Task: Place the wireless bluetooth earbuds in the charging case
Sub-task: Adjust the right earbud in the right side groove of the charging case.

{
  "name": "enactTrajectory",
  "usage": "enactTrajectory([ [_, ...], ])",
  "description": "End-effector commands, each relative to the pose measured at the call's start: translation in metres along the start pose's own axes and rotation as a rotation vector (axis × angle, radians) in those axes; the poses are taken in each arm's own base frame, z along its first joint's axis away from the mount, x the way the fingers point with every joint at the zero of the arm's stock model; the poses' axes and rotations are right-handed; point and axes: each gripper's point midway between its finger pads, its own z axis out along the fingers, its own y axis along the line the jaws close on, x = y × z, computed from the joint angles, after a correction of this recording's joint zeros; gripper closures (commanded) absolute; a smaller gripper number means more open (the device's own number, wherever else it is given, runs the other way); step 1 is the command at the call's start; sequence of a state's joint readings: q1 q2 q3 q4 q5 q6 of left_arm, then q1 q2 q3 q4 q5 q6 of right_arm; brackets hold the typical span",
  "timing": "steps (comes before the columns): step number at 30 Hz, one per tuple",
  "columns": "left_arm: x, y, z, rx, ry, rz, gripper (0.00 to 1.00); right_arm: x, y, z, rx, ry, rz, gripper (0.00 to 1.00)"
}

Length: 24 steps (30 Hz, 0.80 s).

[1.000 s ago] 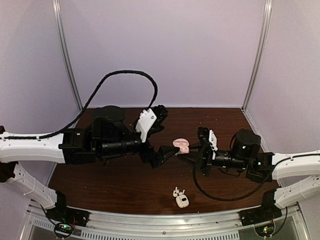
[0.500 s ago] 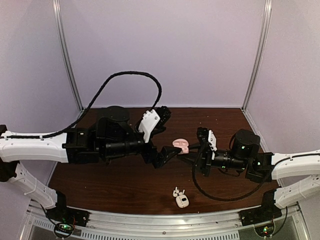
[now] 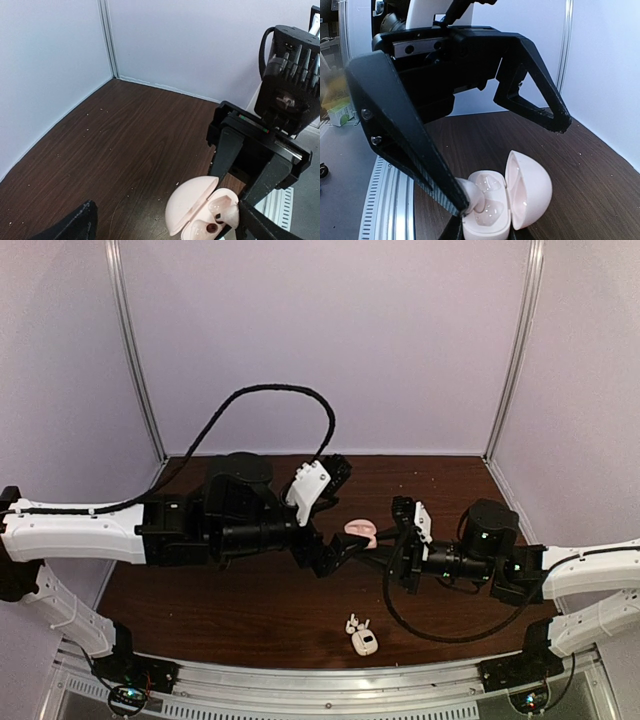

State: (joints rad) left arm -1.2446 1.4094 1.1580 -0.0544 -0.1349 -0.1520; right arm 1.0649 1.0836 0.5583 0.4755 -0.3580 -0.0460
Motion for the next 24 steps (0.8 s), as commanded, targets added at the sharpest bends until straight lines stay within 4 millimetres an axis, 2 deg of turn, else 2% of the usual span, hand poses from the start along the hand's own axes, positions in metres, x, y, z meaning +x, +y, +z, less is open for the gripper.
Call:
enactTrajectory([
  [1, -0.008, 0.006, 0.004, -0.029, -0.017, -0.012, 0.04, -0.027, 0.011, -0.001, -0.045, -0.077, -0.021, 1.0],
  [16, -0.006, 0.004, 0.015, 0.032, -0.021, -0.055, 0.04, -0.03, 0.022, -0.003, -0.098, -0.098, -0.029, 1.0],
  [24, 0.006, 0.0, 0.022, 0.056, 0.008, -0.062, 0.03, -0.038, 0.024, -0.007, -0.104, -0.127, -0.034, 1.0],
])
